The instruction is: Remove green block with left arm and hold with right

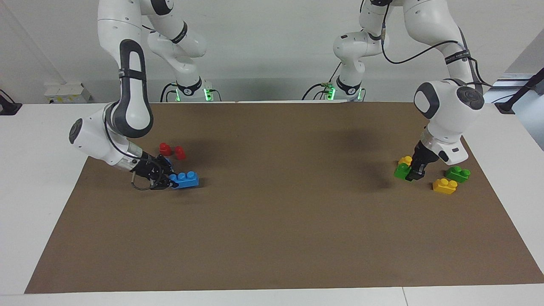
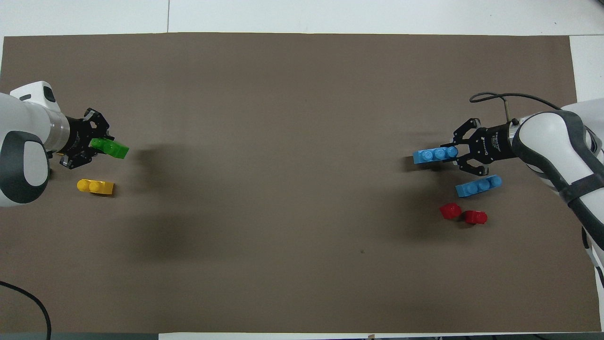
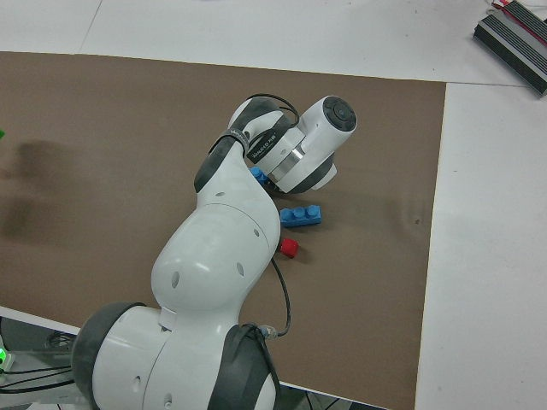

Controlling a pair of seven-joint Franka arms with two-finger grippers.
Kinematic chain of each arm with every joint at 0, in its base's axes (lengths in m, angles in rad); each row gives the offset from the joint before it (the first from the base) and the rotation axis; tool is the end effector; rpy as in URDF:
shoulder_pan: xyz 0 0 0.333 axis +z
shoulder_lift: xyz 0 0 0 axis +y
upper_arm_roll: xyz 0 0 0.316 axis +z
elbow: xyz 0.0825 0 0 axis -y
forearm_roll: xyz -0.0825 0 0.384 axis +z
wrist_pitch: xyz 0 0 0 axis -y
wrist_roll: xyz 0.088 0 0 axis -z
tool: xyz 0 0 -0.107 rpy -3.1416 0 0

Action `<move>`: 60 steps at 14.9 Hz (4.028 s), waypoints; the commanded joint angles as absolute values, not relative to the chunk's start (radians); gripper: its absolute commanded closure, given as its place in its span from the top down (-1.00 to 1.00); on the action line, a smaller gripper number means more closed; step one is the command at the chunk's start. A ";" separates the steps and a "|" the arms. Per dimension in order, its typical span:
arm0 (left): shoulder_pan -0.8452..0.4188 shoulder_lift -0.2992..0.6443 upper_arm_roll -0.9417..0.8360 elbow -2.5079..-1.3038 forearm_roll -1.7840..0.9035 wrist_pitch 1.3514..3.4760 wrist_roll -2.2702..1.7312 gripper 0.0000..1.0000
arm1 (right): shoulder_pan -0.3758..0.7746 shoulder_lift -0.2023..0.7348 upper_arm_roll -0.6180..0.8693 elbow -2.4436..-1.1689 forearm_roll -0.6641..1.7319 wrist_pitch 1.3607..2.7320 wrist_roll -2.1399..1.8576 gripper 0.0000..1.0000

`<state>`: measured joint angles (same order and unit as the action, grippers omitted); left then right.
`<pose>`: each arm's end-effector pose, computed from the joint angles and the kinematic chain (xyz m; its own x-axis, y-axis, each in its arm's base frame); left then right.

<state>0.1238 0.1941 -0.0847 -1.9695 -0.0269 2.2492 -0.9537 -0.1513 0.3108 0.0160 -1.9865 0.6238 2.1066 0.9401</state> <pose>0.6028 0.0246 0.3824 0.5302 0.8477 0.0181 0.8433 -0.5294 0.0923 0.5874 -0.0525 0.3003 0.1135 -0.8522 -0.5108 -0.9935 -0.1038 -0.0476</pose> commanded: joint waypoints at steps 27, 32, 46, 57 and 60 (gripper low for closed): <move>0.164 0.325 -0.091 -1.942 -0.032 2.401 -0.891 1.00 | -0.181 0.126 -0.003 -1.740 0.276 1.709 0.752 1.00; 0.160 0.299 -0.091 -1.892 -0.031 2.318 -0.891 1.00 | -0.152 0.005 0.008 -1.732 0.149 1.645 0.445 1.00; 0.092 0.150 -0.104 -1.793 0.127 1.979 -0.528 1.00 | -0.034 -0.069 0.008 -1.727 0.015 1.657 0.012 1.00; 0.094 -0.004 -0.140 -1.698 0.060 1.643 -0.221 1.00 | -0.060 -0.069 0.005 -1.727 -0.005 1.655 0.020 1.00; 0.094 -0.017 -0.140 -1.642 0.052 1.525 -0.155 1.00 | -0.060 -0.069 0.005 -1.726 -0.008 1.655 0.009 1.00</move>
